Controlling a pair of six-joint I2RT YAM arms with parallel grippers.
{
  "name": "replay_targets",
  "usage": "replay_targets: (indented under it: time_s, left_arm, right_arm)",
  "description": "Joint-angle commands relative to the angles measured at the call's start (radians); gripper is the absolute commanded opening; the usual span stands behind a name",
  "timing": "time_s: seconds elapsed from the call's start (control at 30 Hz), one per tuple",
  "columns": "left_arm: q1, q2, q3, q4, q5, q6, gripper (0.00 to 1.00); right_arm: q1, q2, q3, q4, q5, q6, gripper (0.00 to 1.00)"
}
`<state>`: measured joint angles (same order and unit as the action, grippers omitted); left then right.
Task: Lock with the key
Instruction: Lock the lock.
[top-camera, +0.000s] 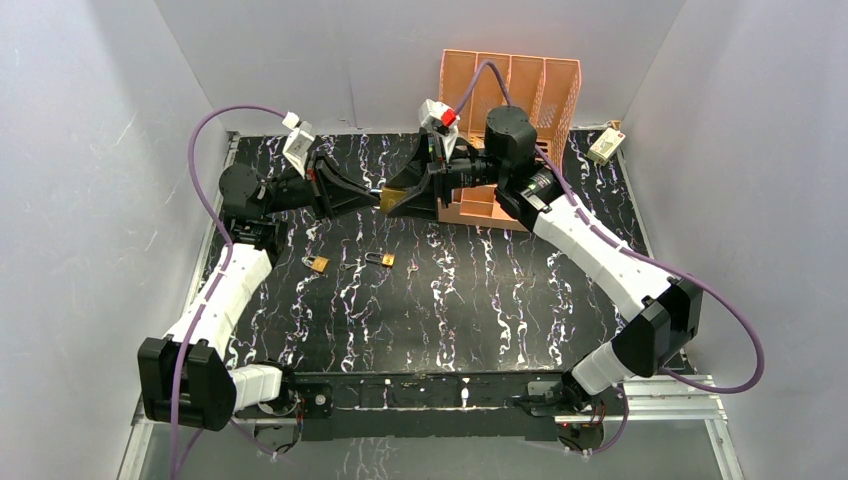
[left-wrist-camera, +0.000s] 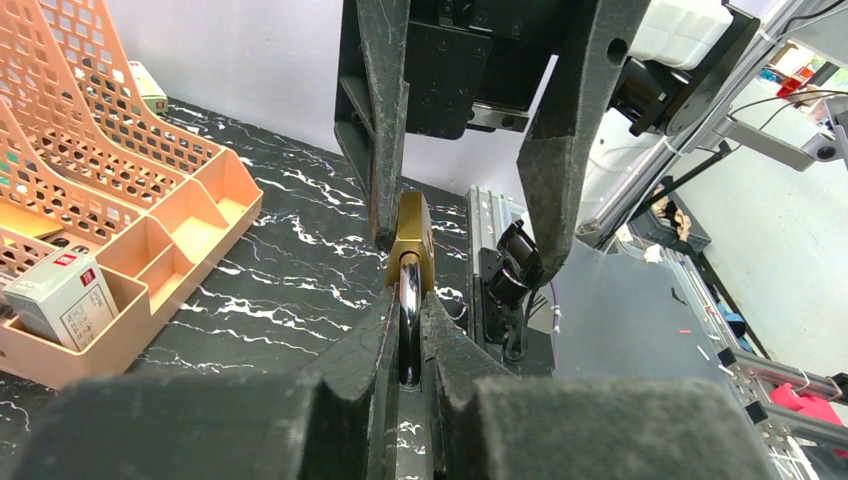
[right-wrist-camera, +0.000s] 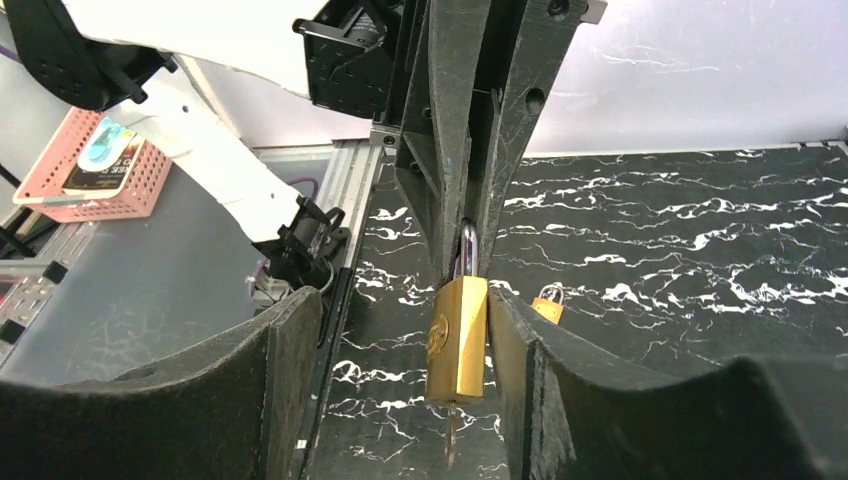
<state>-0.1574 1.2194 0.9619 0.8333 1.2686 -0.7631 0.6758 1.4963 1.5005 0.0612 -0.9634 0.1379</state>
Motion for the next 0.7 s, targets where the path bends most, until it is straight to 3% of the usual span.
replay_targets:
  time_s: [0.0,0.33,0.5,0.53,0.57,0.6,0.67]
  left_arm:
    - [0.001,-0.05,0.011,0.049,-0.014,-0.004,0.0]
    - [0.001,-0.061,0.009,0.049,-0.02,-0.001,0.0]
    - [0.001,-0.059,0.007,0.049,-0.02,0.0,0.0]
    - [0.001,-0.06,0.006,0.049,-0.02,0.0,0.0]
    - [0.001,-0.061,0.006,0.049,-0.019,0.0,0.0]
    - [0.001,-0.061,0.006,0.049,-0.017,0.0,0.0]
    - [0.001,-0.06,0.007,0.049,-0.01,-0.004,0.0]
  right_arm:
    - [0.002,0.013,0.072,-0.024,-0.108,0.003,0.67]
    - [0.004,0.0,0.058,-0.094,-0.051,-0.037,0.63]
    - [0.004,0.009,0.065,-0.109,-0.031,-0.035,0.33]
    - [0.004,0.011,0.067,-0.112,-0.03,-0.035,0.24]
    - [0.003,0.011,0.07,-0.114,-0.026,-0.035,0.07]
    - [0.003,0.013,0.072,-0.118,-0.02,-0.036,0.0]
    - [0.002,0.011,0.076,-0.125,-0.017,-0.041,0.0]
